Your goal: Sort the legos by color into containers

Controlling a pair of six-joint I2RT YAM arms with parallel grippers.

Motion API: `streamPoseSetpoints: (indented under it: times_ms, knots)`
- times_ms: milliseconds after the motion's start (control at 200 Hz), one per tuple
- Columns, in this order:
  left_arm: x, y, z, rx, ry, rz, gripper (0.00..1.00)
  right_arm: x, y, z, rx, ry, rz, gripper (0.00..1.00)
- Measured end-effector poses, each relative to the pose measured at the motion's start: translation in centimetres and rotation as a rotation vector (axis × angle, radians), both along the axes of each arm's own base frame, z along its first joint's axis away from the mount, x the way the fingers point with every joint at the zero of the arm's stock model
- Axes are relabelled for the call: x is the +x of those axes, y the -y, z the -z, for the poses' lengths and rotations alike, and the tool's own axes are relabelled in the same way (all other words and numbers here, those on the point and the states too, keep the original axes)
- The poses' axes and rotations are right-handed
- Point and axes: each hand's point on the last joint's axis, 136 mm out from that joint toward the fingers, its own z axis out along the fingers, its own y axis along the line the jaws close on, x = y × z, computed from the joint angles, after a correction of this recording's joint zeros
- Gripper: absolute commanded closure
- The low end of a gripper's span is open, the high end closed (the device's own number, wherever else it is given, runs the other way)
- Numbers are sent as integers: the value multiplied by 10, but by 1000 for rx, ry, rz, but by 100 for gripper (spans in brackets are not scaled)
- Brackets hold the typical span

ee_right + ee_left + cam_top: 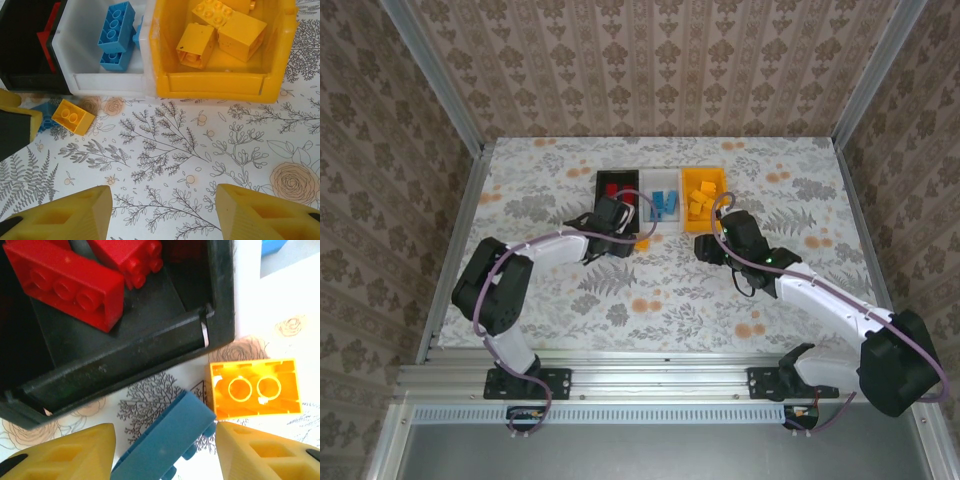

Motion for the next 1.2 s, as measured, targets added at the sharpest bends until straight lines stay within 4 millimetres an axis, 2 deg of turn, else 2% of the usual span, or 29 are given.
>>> streamPoseSetpoints:
  times_ms: [110, 545, 900, 1090, 1200]
  knots:
    - [-7, -3, 10, 10, -16, -4, 47, 0, 0, 1, -2, -4, 0, 42]
    - [-27, 11, 15, 60, -2, 31, 65, -1, -2, 3, -5, -9, -7, 42]
    - [-18, -5, 13, 118, 34, -39, 77, -1, -2, 3, -5, -8, -6, 42]
    - [-16, -8, 13, 119, 35, -52, 76, -1, -2, 3, -5, -8, -6, 42]
    - [-16, -8, 13, 118, 35, -52, 82, -1, -2, 3, -5, -8, -6, 42]
